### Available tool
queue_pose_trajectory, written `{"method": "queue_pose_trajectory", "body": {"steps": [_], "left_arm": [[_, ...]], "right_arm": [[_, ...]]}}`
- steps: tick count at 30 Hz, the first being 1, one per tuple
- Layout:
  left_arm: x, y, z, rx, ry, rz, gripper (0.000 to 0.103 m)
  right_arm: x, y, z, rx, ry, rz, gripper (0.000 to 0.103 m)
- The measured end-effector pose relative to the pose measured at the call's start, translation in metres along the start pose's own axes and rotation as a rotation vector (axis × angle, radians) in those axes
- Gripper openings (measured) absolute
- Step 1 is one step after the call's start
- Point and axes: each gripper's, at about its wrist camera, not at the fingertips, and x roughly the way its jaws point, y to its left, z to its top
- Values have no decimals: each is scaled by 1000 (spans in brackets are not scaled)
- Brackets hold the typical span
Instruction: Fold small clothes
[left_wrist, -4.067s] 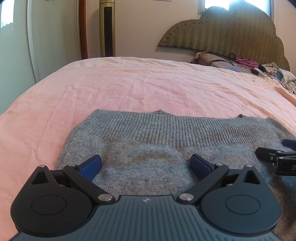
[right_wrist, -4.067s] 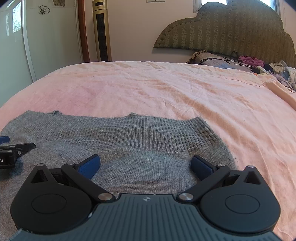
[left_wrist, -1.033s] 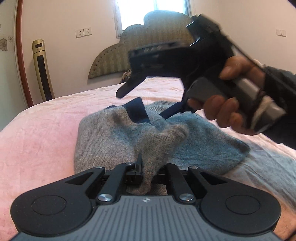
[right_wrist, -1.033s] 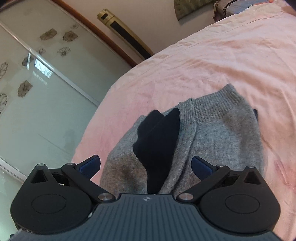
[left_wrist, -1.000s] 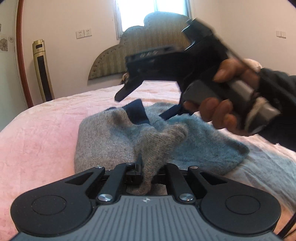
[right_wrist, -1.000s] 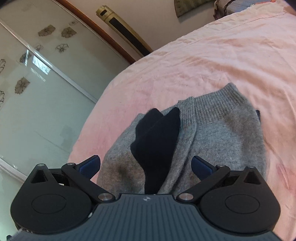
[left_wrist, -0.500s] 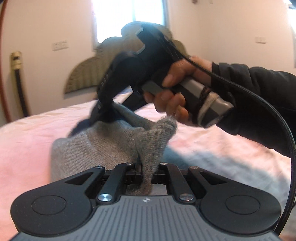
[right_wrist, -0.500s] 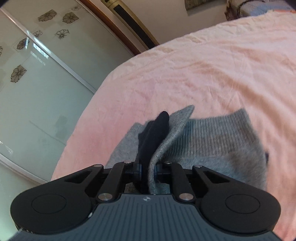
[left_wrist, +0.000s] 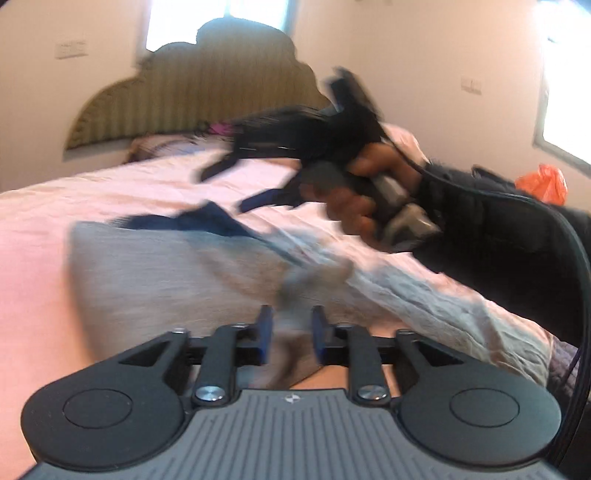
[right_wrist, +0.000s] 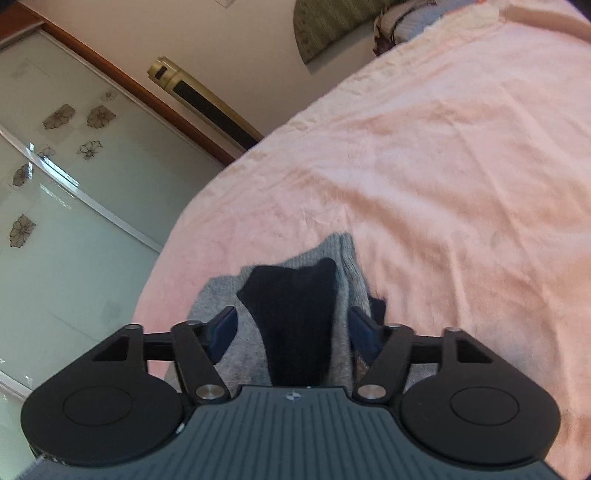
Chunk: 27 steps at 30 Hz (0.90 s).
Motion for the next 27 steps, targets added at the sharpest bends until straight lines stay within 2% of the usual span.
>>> {"method": "queue_pose_trajectory", "body": {"steps": [1, 3, 5, 8, 10, 11, 12, 13, 14, 16, 17, 18, 19, 20, 21, 23, 25, 27], "left_arm": [[-10, 10, 0, -23, -28, 11, 58], [-23, 26, 7, -102, -116, 72, 79], [-13, 43, 22, -164, -163, 113, 80], [29, 51, 33, -158, -97, 144, 79], [57, 54, 30, -150, 17, 82, 79], [67, 55, 23, -146, 45, 77, 79], [68, 52, 18, -113, 20, 90, 79], [66, 51, 16, -100, 13, 91, 79], [62, 52, 17, -115, 11, 83, 79], [46, 69, 24, -196, -24, 39, 79], [36, 79, 29, -247, -58, 22, 79], [26, 87, 31, -296, -96, 8, 79], [17, 99, 34, -352, -135, 8, 80], [14, 113, 37, -412, -156, 20, 80], [18, 129, 39, -476, -153, 27, 80], [38, 164, 42, -598, -103, 50, 80], [69, 193, 38, -718, -9, 65, 79], [91, 209, 31, -799, 63, 14, 75]], "right_arm": [[-6, 7, 1, -35, -14, -7, 75], [-15, 20, 3, -86, -40, -1, 75], [-10, 31, 5, -99, -25, 66, 75], [19, 44, 6, -90, 26, 118, 80], [43, 38, 3, -59, 82, 75, 82], [54, 31, -1, -53, 120, 3, 81], [59, 20, -5, -52, 126, -43, 68], [55, 10, -10, -50, 77, -22, 64], [51, 2, -10, -13, 71, 4, 59], [40, 0, -13, 18, 65, 12, 58], [32, 3, -14, 9, 60, 1, 64], [23, 7, -14, 1, 46, -7, 76], [13, 10, -14, -12, 20, -3, 82], [3, 11, -13, -22, -15, -4, 93], [-5, 11, -11, -31, -45, -22, 98], [-8, 3, -5, -29, -46, -51, 97], [8, -8, -1, 4, 12, -90, 93], [29, -17, -2, 10, 82, -119, 86]]}}
